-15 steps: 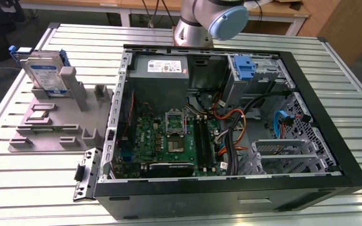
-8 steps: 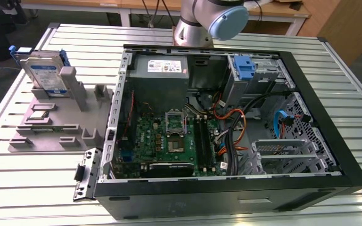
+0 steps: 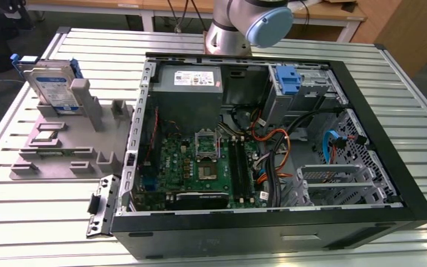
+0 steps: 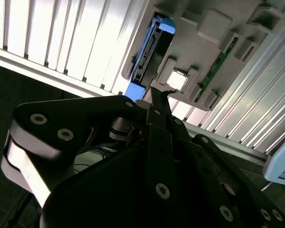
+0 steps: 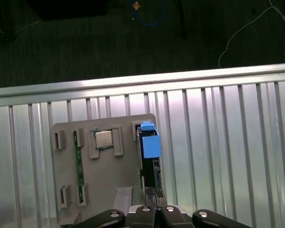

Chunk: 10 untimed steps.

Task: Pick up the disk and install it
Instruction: 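Pick up the disk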

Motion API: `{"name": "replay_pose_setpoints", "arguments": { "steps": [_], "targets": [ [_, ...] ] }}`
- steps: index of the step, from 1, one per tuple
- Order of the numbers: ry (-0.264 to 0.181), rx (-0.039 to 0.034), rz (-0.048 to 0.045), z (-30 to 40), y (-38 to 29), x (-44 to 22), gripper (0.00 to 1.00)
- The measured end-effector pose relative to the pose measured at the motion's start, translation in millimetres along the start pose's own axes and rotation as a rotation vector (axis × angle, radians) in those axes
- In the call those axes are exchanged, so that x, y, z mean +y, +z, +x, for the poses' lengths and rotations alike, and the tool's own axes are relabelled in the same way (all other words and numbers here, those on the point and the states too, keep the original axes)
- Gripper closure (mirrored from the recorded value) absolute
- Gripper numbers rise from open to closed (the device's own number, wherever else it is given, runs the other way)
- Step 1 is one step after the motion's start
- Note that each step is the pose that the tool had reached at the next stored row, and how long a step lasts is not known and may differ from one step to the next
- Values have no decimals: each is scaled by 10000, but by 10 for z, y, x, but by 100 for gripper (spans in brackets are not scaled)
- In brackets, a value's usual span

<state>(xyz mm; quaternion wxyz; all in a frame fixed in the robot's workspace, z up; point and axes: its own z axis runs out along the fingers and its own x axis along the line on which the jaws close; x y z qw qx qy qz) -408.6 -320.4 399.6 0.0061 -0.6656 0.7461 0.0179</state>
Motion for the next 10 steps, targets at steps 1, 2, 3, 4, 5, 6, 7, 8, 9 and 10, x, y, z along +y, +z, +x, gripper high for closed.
{"name": "replay_pose_setpoints", "arguments": {
  "steps": [1, 2, 3, 4, 5, 6, 7, 8, 9, 10],
  "targets": [
    [5, -1, 1, 0, 0, 0, 90],
    [10, -1, 2, 0, 0, 0, 90],
    [13, -1, 2, 0, 1, 0, 90],
    [13, -3, 4, 0, 5, 0, 90],
    [13, -4, 6, 1, 17, 0, 90],
    [13, -3, 6, 1, 27, 0, 90],
    [13, -2, 3, 1, 28, 0, 90],
    [13, -2, 3, 1, 28, 0, 90],
    [13, -1, 3, 1, 28, 0, 90],
    [13, -2, 3, 1, 29, 0, 90]
  ]
}}
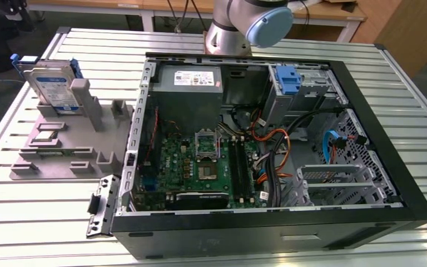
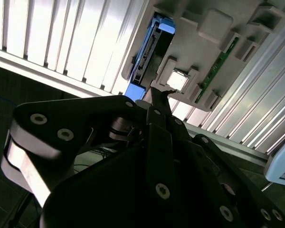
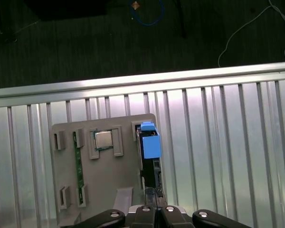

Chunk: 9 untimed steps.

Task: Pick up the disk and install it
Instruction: 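Pick up the disk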

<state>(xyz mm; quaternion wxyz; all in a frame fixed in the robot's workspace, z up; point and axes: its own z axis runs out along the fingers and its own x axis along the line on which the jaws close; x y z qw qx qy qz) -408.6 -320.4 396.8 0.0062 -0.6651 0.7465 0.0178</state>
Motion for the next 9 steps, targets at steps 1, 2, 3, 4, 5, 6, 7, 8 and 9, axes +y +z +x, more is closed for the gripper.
{"name": "replay_pose_setpoints", "arguments": {
  "steps": [1, 2, 3, 4, 5, 6, 7, 8, 9],
  "targets": [
    [0, 0, 1, 0, 7, -1, 90],
    [0, -2, 8, 1, 21, -1, 90],
    [0, -2, 9, 1, 24, -1, 90],
    [0, -1, 8, 1, 23, -1, 90],
    [-1, -1, 9, 1, 23, -1, 90],
    [0, -1, 9, 1, 24, -1, 90],
    [-1, -1, 8, 1, 26, -1, 90],
    [0, -1, 9, 1, 32, -1, 90],
    [0, -1, 9, 1, 36, -1, 90]
  ]
}}
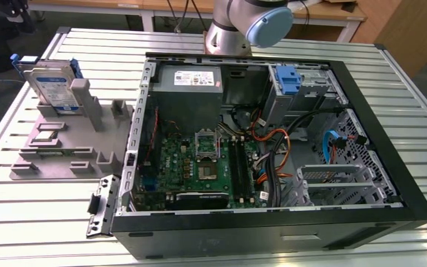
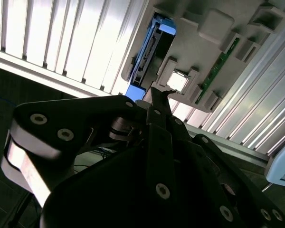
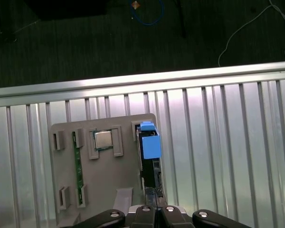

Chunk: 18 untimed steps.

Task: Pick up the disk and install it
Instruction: 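Pick up the disk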

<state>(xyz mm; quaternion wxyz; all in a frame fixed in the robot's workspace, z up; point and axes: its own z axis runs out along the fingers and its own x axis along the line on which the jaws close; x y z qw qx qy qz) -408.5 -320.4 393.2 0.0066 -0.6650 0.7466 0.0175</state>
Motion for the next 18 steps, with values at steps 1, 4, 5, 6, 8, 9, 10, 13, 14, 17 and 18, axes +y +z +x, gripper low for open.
{"name": "replay_pose_setpoints", "arguments": {
  "steps": [1, 4, 5, 6, 8, 9, 10, 13, 14, 17, 18],
  "targets": [
    [0, 0, -1, 0, 0, 0, 90],
    [0, 1, -1, 0, 0, 0, 90],
    [0, 1, -1, 0, 0, 0, 90],
    [-1, -1, 2, 0, 2, -6, 90],
    [-2, -1, 2, -2, 2, -20, 90],
    [0, -1, 1, -2, 2, -20, 90],
    [0, 0, 1, -2, 1, -20, 90],
    [0, 0, 2, -2, 18, -21, 90],
    [0, 1, 2, -2, 18, -22, 90],
    [-1, 0, 2, -1, 19, -21, 90],
    [0, 0, 3, -1, 20, -21, 90]
  ]
}}
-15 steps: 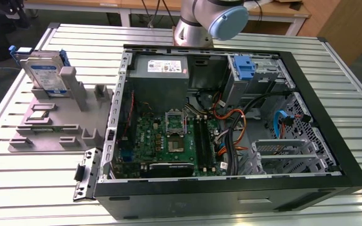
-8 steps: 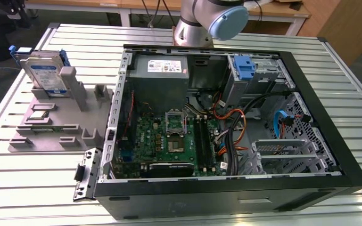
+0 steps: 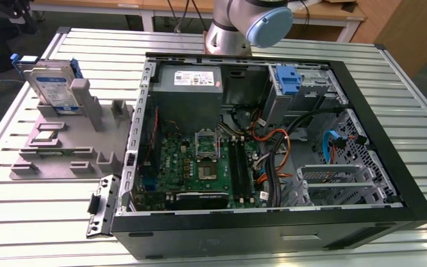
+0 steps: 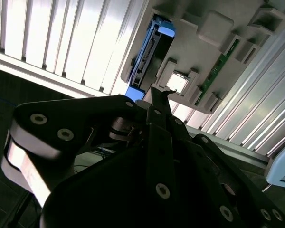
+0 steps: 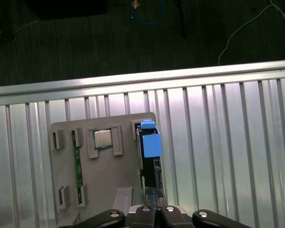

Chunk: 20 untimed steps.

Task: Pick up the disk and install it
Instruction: 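Pick up the disk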

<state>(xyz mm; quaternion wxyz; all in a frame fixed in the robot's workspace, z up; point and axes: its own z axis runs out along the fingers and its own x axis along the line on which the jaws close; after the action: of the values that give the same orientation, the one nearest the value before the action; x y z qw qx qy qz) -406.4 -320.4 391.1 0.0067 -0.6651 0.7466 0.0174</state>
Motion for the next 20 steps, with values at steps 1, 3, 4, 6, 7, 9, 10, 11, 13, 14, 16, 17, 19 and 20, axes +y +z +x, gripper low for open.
{"name": "replay_pose_setpoints", "arguments": {
  "steps": [1, 3, 4, 6, 7, 9, 10, 11, 13, 14, 16, 17, 19, 20],
  "targets": [
    [0, -2, 3, 1, 7, 0, 90],
    [0, 1, -1, 5, 19, -1, 90],
    [0, 1, -1, 6, 20, -1, 90],
    [-1, -2, 9, 7, 45, 0, 90],
    [-1, -2, 12, 8, 62, 0, 90],
    [97, -3, 14, 8, 85, -1, 90],
    [274, -6, 21, 8, 90, -1, 90],
    [384, -7, 21, 8, 90, 0, 90],
    [388, -7, 22, 8, 90, 0, 90],
    [388, -8, 24, 8, 91, 0, 90],
    [389, -11, 31, 9, 116, 0, 90],
    [390, -10, 30, 11, 133, 0, 90],
    [389, -9, 30, 15, 161, -2, 90],
    [389, -9, 30, 16, 166, -2, 90]
  ]
}}
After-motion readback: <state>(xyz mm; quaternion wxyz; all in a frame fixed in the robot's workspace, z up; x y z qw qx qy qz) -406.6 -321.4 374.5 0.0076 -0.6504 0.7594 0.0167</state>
